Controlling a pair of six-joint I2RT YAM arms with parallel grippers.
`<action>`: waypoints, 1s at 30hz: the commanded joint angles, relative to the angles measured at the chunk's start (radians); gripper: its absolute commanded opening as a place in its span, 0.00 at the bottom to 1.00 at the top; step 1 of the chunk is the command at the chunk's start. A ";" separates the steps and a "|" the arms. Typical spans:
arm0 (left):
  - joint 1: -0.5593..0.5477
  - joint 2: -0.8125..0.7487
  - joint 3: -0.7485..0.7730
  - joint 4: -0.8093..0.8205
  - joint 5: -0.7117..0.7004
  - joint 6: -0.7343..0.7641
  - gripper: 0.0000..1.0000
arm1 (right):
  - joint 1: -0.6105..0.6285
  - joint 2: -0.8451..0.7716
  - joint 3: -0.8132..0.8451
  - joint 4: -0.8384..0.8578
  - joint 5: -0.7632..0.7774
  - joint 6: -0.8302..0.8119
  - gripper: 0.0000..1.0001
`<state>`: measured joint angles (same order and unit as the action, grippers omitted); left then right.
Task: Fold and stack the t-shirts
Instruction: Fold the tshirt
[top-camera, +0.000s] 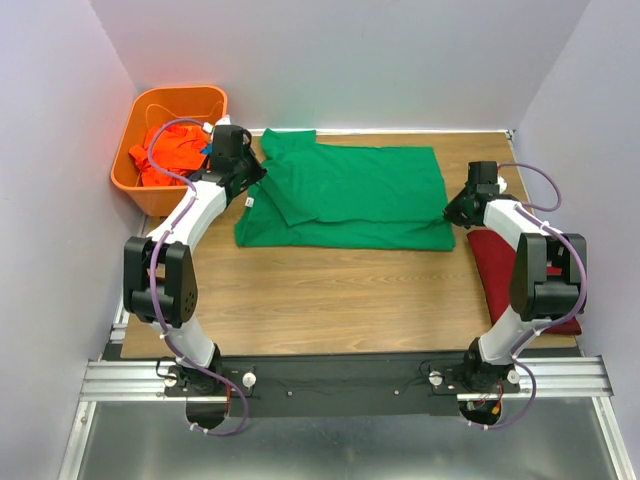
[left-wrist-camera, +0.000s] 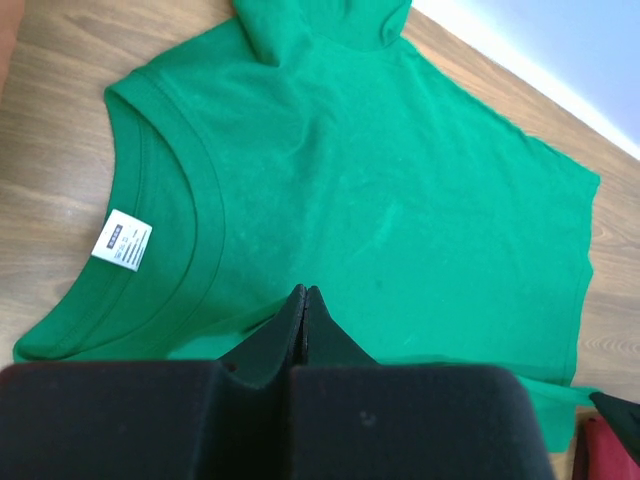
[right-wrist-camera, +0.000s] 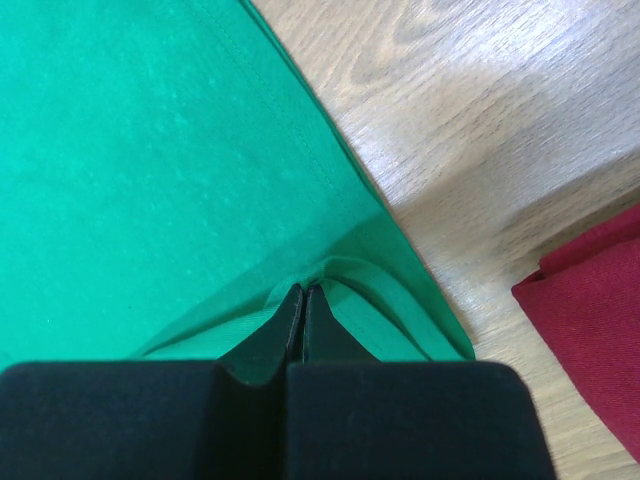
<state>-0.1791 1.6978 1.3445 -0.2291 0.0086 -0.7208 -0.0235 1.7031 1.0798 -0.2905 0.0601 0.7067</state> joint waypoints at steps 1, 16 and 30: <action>-0.007 -0.003 0.045 -0.013 -0.024 0.018 0.00 | -0.007 -0.002 0.005 0.014 0.040 0.007 0.01; -0.007 0.045 0.067 -0.004 -0.018 0.023 0.00 | -0.016 0.021 0.020 0.027 0.026 0.010 0.01; -0.007 -0.044 -0.008 0.042 0.001 0.069 0.57 | -0.016 -0.013 0.020 0.030 -0.054 -0.038 1.00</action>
<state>-0.1791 1.7519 1.3758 -0.2165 0.0166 -0.6758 -0.0341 1.7363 1.0966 -0.2718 0.0322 0.6819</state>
